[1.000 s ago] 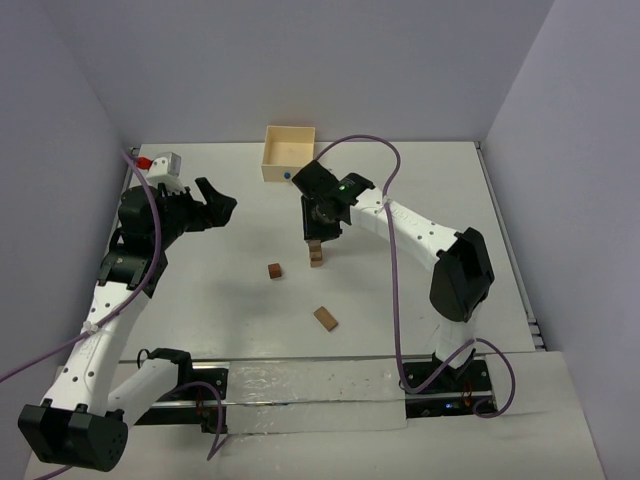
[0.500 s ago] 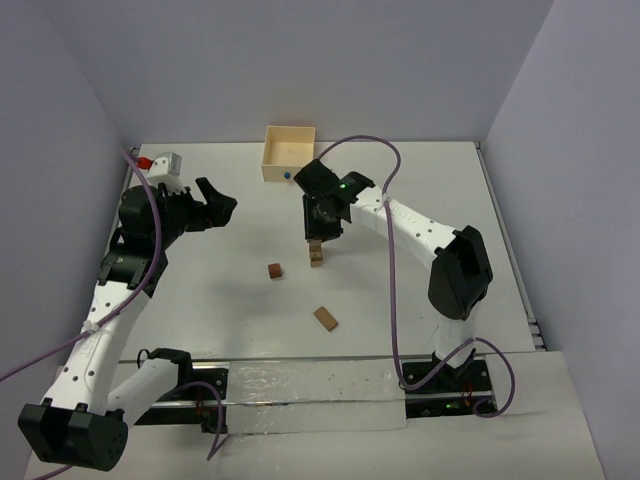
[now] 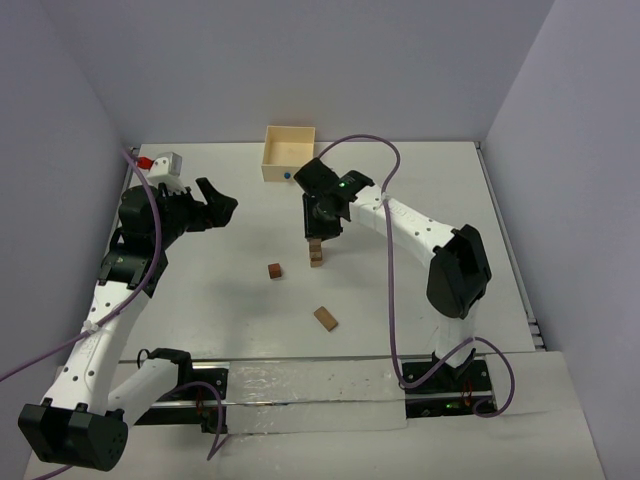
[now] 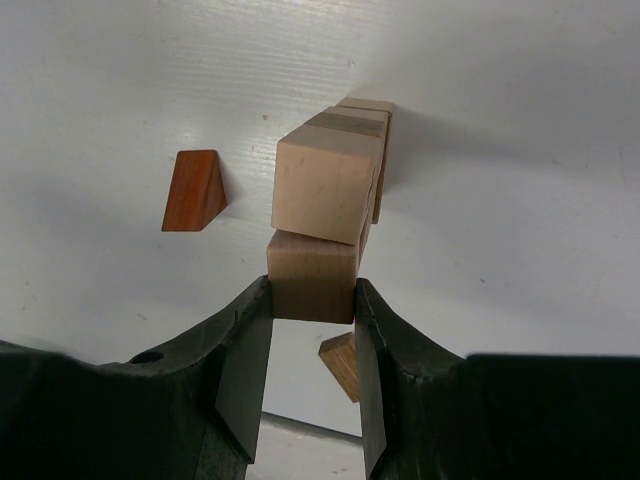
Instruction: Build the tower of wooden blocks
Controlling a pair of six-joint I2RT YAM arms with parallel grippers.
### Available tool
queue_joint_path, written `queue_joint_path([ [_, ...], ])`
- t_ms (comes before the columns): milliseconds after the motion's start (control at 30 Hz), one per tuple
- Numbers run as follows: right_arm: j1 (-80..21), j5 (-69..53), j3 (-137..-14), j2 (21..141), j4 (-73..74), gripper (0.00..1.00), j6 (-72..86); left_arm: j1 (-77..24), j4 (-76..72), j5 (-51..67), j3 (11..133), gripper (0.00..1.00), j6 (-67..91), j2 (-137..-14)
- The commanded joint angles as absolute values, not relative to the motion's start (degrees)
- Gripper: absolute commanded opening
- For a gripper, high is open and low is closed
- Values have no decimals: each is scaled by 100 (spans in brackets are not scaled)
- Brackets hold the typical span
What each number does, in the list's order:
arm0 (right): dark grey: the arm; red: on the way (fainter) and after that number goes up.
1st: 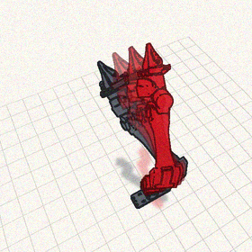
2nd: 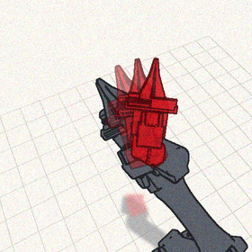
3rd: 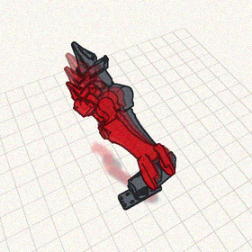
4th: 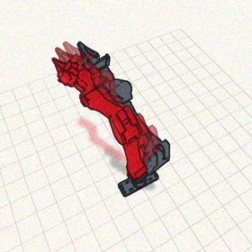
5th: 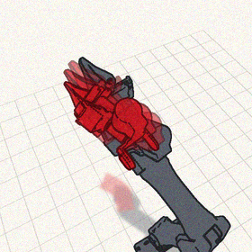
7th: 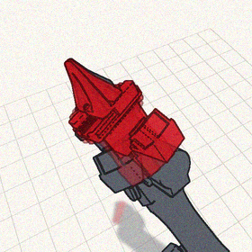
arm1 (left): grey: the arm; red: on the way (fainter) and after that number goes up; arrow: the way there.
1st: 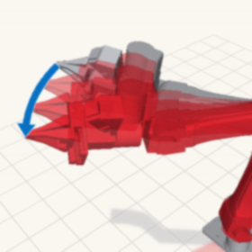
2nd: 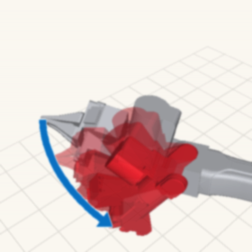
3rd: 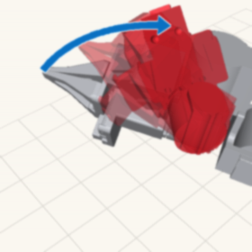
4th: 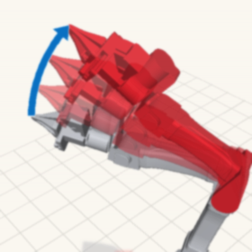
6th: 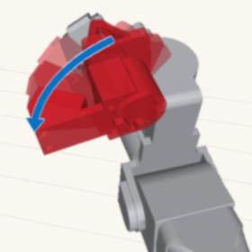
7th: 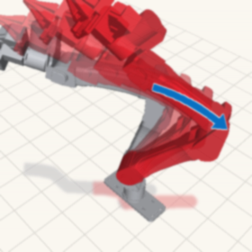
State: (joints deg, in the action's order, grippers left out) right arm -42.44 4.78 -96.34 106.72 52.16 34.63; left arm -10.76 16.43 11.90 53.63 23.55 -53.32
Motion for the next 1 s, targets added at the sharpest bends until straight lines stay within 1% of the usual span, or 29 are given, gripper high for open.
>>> queue_joint_path([
  [0,-4187,472,-9928,10790,5221,34,3437,-1046,1389,1295,5595,99,2359,-5335],
  [200,-4170,475,-9949,10815,5229,41,3432,-1046,1380,1297,5616,99,2355,-5361],
  [467,-4140,463,-9932,10846,5238,46,3445,-1046,1362,1301,5616,99,2355,-5377],
  [500,-4140,449,-9932,10846,5238,49,3445,-1046,1362,1301,5616,99,2355,-5370],
  [567,-4132,441,-9932,10838,5238,58,3431,-1046,1355,1301,5609,99,2355,-5370],
  [600,-4131,434,-9926,10842,5238,65,3428,-1046,1354,1301,5607,99,2355,-5375],
  [767,-4131,338,-9896,10806,5207,86,3405,-1046,1354,1297,5599,99,2347,-5370],
  [833,-4133,263,-9874,10768,5189,92,3373,-1046,1354,1292,5590,99,2338,-5370],
  [967,-4166,45,-9788,10581,5109,98,3265,-1046,1354,1302,5590,99,2322,-5372],
])
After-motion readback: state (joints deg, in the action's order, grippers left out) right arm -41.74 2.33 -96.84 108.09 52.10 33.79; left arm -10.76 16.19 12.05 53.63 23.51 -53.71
